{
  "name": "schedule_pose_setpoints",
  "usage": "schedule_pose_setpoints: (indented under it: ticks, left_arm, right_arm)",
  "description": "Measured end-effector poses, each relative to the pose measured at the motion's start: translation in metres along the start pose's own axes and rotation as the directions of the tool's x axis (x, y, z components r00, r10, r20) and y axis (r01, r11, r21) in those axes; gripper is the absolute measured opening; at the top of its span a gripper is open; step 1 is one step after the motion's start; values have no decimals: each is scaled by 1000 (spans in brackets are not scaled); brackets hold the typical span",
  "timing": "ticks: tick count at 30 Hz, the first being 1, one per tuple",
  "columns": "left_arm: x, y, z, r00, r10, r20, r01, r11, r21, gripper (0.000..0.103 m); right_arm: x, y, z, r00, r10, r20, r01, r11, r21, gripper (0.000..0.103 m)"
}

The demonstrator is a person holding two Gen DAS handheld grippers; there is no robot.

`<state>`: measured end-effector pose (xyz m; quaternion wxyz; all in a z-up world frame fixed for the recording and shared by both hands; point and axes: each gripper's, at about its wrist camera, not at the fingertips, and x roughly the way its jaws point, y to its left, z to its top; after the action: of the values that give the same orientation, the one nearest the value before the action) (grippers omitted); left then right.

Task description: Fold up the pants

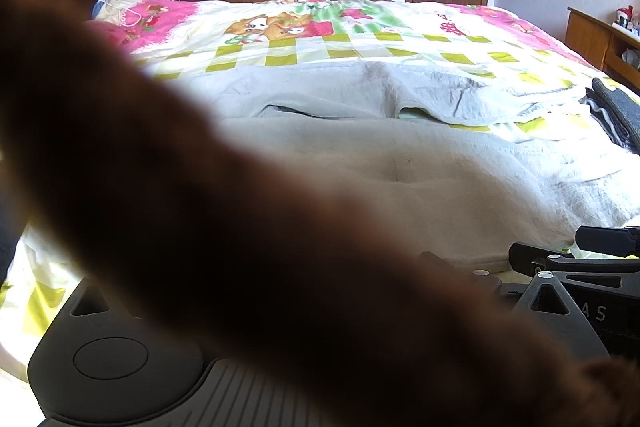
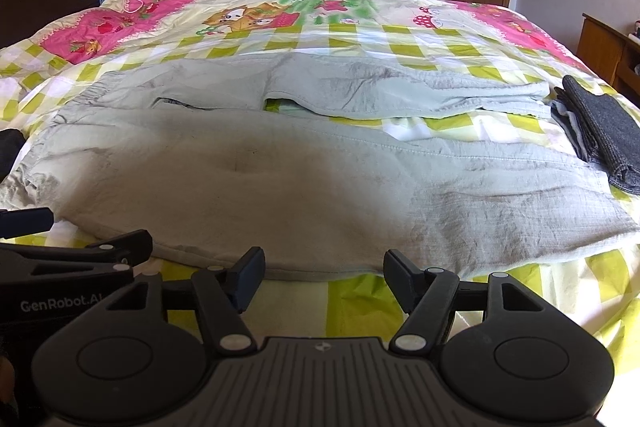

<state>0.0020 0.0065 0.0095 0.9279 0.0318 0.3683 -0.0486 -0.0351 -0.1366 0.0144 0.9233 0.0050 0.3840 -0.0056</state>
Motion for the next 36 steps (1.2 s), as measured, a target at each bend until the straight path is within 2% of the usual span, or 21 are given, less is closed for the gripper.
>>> schedule_pose_setpoints:
  ticks: [3, 6, 9, 12, 14, 18, 19, 21, 22, 25, 27, 29, 32, 34, 36]
  left_arm:
    - [-5, 17, 3, 1000, -8, -1, 8, 999, -42, 103]
    - [-16, 47, 6, 1000, -18, 21, 20, 995, -94, 103]
    - [-26, 85, 7, 996, 69, 55, -64, 994, -93, 103]
    - [-25, 130, 3, 985, 168, 50, -164, 984, -70, 103]
    - [-18, 160, 0, 976, 218, 10, -216, 974, -73, 103]
    - [-5, 206, -4, 974, 224, -31, -226, 969, -102, 101]
    - [-1, 211, -4, 974, 224, -32, -226, 969, -96, 99]
    - [9, 219, -4, 974, 223, -46, -226, 972, -67, 93]
    - [14, 223, -4, 975, 217, -55, -220, 974, -58, 85]
    - [26, 232, -2, 982, 174, -79, -178, 983, -51, 60]
    - [33, 236, -3, 987, 134, -91, -139, 989, -50, 51]
    - [42, 238, -6, 986, 135, -103, -138, 990, -30, 34]
    - [41, 248, -8, 990, 105, -97, -110, 993, -52, 25]
    - [33, 254, -9, 989, 119, -89, -124, 991, -56, 17]
    - [26, 261, -11, 987, 129, -93, -134, 989, -56, 16]
  right_arm:
    - [-2, 12, 10, 999, 37, 12, -36, 999, -35, 79]
    - [-4, 39, 23, 994, 108, 33, -104, 989, -105, 79]
    - [-6, 77, 33, 980, 193, 52, -179, 963, -203, 79]
    - [-2, 123, 38, 955, 294, 44, -266, 910, -318, 79]
    - [7, 153, 40, 934, 356, 9, -327, 868, -373, 79]
    - [27, 203, 35, 902, 427, -62, -404, 786, -469, 76]
    - [31, 212, 33, 896, 436, -78, -416, 765, -491, 72]
    - [41, 230, 28, 889, 441, -120, -434, 732, -525, 63]
    - [46, 236, 27, 889, 438, -137, -438, 722, -536, 58]
    - [57, 250, 25, 897, 416, -149, -422, 706, -569, 55]
    - [61, 256, 23, 901, 407, -148, -411, 695, -590, 51]
    - [64, 263, 23, 905, 398, -150, -403, 690, -601, 31]
    - [64, 271, 24, 908, 388, -158, -400, 694, -599, 26]
    - [58, 272, 24, 897, 408, -173, -426, 687, -589, 25]
    - [50, 278, 21, 879, 435, -194, -458, 660, -595, 25]
